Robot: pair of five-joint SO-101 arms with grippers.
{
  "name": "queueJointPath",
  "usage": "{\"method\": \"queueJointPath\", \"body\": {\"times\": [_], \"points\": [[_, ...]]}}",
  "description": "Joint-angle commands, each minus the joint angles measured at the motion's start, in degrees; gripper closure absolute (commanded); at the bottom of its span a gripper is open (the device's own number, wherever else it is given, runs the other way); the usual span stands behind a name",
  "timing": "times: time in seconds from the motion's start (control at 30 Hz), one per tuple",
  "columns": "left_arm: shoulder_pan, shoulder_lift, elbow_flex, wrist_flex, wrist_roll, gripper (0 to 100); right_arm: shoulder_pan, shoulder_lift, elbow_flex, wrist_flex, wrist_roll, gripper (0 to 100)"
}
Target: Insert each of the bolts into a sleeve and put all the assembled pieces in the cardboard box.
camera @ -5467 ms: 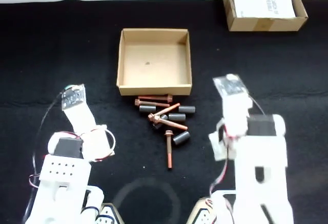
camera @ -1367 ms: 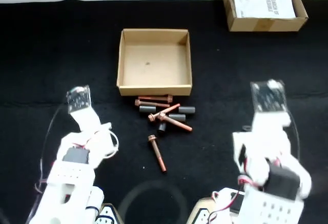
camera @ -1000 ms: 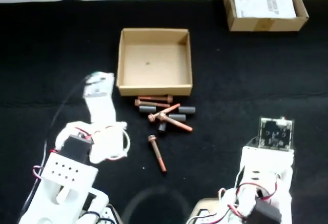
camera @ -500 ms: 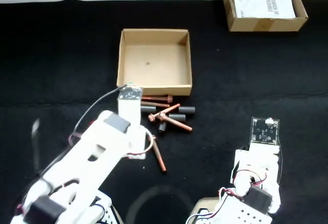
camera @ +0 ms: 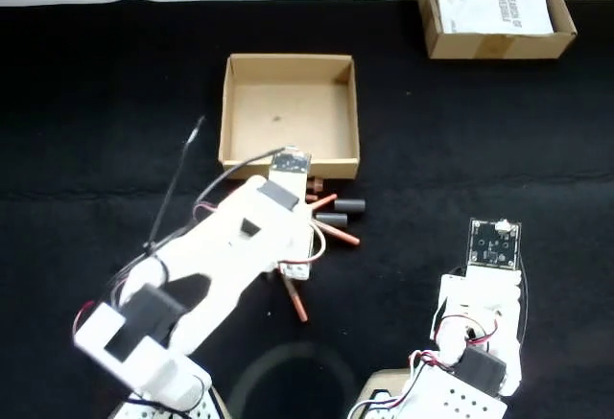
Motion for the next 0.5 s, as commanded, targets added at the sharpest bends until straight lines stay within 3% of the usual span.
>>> {"method": "queueJointPath", "body": {"times": [0.0,0.17,0.3,0.47], "points": [[0.66,4.62,-4.88,-0.53,0.35,84,0.57,-0.57,5.49,-1.36,0.09,99.1],[0.4,11.21,-10.24,0.0,4.66,85,0.75,-0.57,5.49,-1.36,0.09,99.1],[0.31,13.14,-12.09,0.79,5.01,100,0.75,-0.57,5.05,-1.27,0.09,99.1],[0.48,12.18,-14.11,3.6,4.75,99,1.45,-0.57,-0.13,-0.92,0.09,99.1]]}}
